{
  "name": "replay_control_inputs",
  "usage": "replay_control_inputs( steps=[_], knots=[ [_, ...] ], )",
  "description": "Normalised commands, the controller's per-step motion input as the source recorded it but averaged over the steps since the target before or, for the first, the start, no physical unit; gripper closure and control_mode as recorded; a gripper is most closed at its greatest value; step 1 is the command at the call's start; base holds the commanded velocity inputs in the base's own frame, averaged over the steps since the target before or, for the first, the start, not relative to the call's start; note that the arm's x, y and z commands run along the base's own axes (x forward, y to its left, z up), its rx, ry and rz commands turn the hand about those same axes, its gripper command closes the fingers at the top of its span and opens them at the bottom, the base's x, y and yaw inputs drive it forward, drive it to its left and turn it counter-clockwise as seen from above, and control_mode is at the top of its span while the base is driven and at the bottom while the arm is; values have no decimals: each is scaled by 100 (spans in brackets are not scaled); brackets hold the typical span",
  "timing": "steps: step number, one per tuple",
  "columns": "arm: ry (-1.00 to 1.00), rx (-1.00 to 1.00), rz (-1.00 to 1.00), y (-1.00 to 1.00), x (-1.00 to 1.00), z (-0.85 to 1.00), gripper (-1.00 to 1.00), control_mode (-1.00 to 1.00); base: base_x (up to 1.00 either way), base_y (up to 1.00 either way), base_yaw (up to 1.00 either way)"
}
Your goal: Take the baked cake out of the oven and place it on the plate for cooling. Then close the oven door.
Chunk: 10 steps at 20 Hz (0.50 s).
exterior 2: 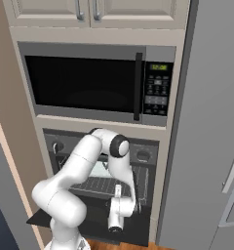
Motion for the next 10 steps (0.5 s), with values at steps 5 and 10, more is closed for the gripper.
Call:
replay_control_inputs(
  steps=[5,10],
  knots=[
    [36,-6,-3,-1,-42,0,100,-100,0,0,0],
    [40,-10,-1,0,-25,0,100,-100,0,0,0]
  ],
)
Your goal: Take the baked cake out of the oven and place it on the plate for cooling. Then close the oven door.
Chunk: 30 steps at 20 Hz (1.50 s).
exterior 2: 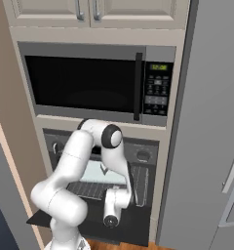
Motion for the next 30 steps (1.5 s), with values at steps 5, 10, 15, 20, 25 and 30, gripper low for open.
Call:
replay_control_inputs(
  steps=[5,10,15,20,25,30],
  knots=[
    [37,-7,0,0,-15,0,100,-100,0,0,0],
    [40,-5,-1,-4,-34,0,100,-100,0,0,0],
    [41,-5,-3,-1,-44,-9,100,-100,0,0,0],
    [38,-3,-1,-9,-46,-17,100,-100,0,0,0],
    [46,-7,-2,-1,-32,0,100,-100,0,0,0],
    [62,-20,-3,1,-26,0,100,-100,0,0,0]
  ],
)
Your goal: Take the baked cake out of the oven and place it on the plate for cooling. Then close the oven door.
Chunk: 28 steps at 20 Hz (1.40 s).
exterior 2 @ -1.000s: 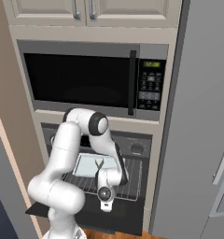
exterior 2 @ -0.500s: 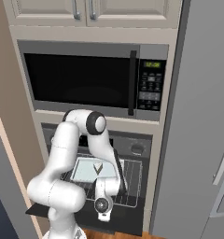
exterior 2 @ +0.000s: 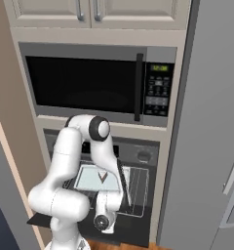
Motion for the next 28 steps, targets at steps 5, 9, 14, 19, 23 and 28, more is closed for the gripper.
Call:
replay_control_inputs(
  steps=[5,9,14,19,23,28],
  knots=[
    [69,-19,-2,0,-19,0,100,-100,0,0,0],
    [51,-12,-1,-17,-42,14,100,-100,0,0,0],
    [29,-10,0,-7,-35,84,100,-100,0,0,0],
    [37,-12,0,0,-5,100,100,-100,0,0,0],
    [40,-14,0,0,0,100,100,-100,0,0,0],
    [39,-14,0,0,11,100,100,-100,0,0,0]
  ],
)
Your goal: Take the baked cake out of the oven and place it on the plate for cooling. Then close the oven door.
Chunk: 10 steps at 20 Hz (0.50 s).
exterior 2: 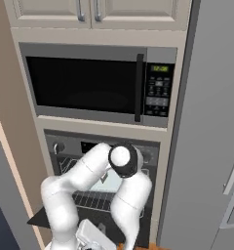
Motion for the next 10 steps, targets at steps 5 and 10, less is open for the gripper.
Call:
replay_control_inputs(
  steps=[5,10],
  knots=[
    [30,-11,0,0,25,100,100,-100,0,0,0],
    [27,-9,0,0,24,100,100,-100,0,0,0]
  ],
)
